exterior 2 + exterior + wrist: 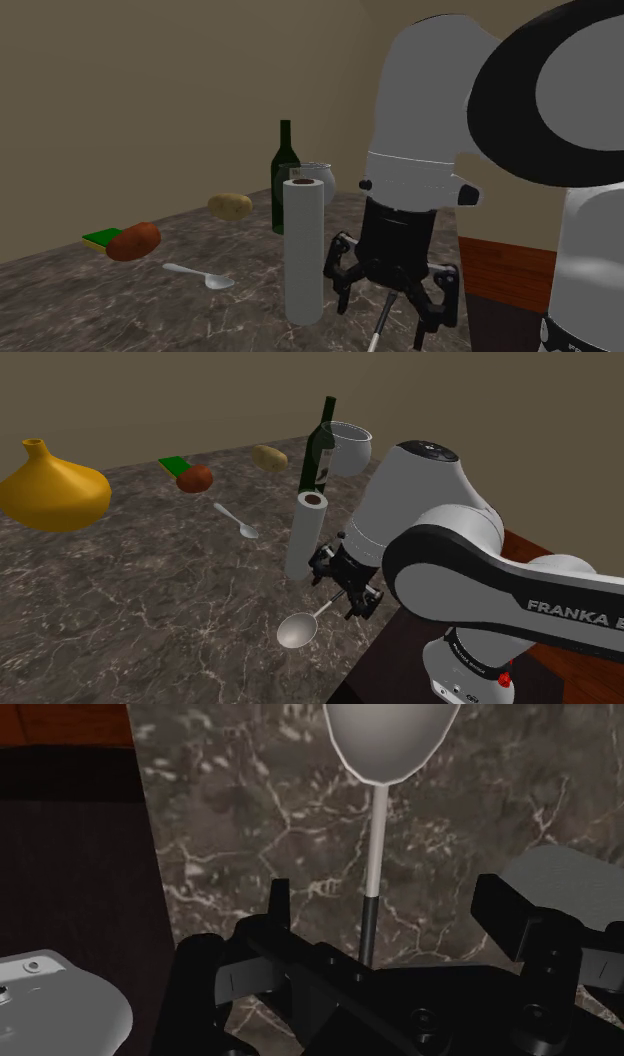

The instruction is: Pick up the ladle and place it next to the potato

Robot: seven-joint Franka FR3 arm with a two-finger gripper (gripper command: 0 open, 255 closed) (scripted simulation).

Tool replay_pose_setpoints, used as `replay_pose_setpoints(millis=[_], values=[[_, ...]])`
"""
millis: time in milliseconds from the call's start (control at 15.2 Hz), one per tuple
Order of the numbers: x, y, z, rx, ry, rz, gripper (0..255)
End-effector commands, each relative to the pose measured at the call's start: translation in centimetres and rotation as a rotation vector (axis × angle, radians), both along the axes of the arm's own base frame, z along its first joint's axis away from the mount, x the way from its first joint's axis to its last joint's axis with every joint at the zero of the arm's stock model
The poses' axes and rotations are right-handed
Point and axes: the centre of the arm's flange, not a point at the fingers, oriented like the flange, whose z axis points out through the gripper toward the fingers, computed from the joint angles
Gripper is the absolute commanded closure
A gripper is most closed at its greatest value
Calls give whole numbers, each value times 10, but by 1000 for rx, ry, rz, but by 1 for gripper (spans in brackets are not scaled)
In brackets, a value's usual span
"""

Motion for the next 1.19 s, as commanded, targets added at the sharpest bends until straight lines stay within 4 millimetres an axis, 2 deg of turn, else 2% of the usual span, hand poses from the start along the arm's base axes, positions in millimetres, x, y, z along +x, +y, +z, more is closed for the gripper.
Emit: replay_pose_setpoints(millis=[0,198,660,726,1122], values=[[1,1,-10,1,0,-3,0],[3,2,-24,1,0,-3,0],[3,2,-24,1,0,-3,0],[3,2,-24,1,0,-3,255],[3,2,-24,1,0,-3,255]])
